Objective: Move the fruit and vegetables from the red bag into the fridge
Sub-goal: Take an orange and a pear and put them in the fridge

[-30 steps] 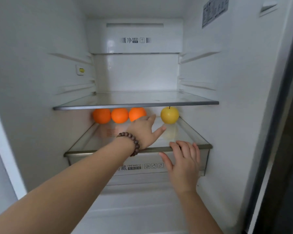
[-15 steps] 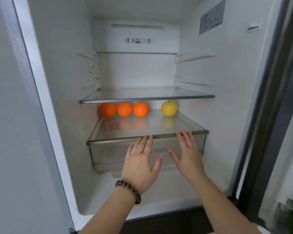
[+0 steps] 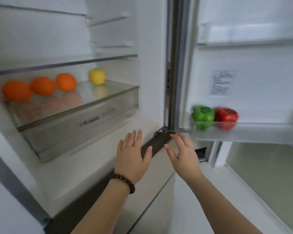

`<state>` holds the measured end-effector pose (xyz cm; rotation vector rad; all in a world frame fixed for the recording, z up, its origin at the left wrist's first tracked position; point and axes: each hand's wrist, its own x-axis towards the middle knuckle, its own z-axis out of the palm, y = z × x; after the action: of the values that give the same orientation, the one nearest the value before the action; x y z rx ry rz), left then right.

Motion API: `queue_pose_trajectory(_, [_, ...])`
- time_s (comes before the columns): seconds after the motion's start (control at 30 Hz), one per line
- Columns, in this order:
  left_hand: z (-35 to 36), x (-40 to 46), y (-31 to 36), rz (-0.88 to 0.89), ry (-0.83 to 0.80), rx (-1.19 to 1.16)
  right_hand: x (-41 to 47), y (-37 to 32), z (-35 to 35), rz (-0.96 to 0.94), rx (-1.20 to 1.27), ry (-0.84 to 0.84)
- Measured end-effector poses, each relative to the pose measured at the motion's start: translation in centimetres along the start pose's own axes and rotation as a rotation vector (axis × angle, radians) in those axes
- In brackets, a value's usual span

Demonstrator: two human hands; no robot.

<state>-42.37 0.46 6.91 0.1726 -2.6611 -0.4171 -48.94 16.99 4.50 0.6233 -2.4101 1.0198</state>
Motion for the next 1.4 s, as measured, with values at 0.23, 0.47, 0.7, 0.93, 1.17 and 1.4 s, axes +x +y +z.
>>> queue_pose_trajectory(0.23, [8.2,-4.6,12.3,0.314,-0.143,-0.136,-13.2,8.3,-9.4,0.352,-0.218,0.156])
queue_pose_trajectory(0.47, [15.5,-14.8,27.8,0.652,-0.439,-0.276,-29.3,13.8,-21.9,0.739,-0.455,0.302])
queue_pose_trajectory(0.7, [18.1,-27.8,44.8,0.971,-0.598,-0.37,-46.7,15.6,-35.0,1.054,-0.619,0.526])
queue_pose_trajectory(0.93, [16.8,-43.6,60.5,1.28,-0.715,-0.456,-64.1,13.6,-46.8,1.347,-0.736,0.814])
queue_pose_trajectory(1.17, [14.4,-58.4,71.5,1.565,-0.841,-0.539,-77.3,9.2,-54.1,1.609,-0.819,1.048])
queue_pose_trajectory(1.4, [13.9,-69.5,78.9,1.747,-0.917,-0.538,-86.2,7.8,-58.5,1.751,-0.817,1.248])
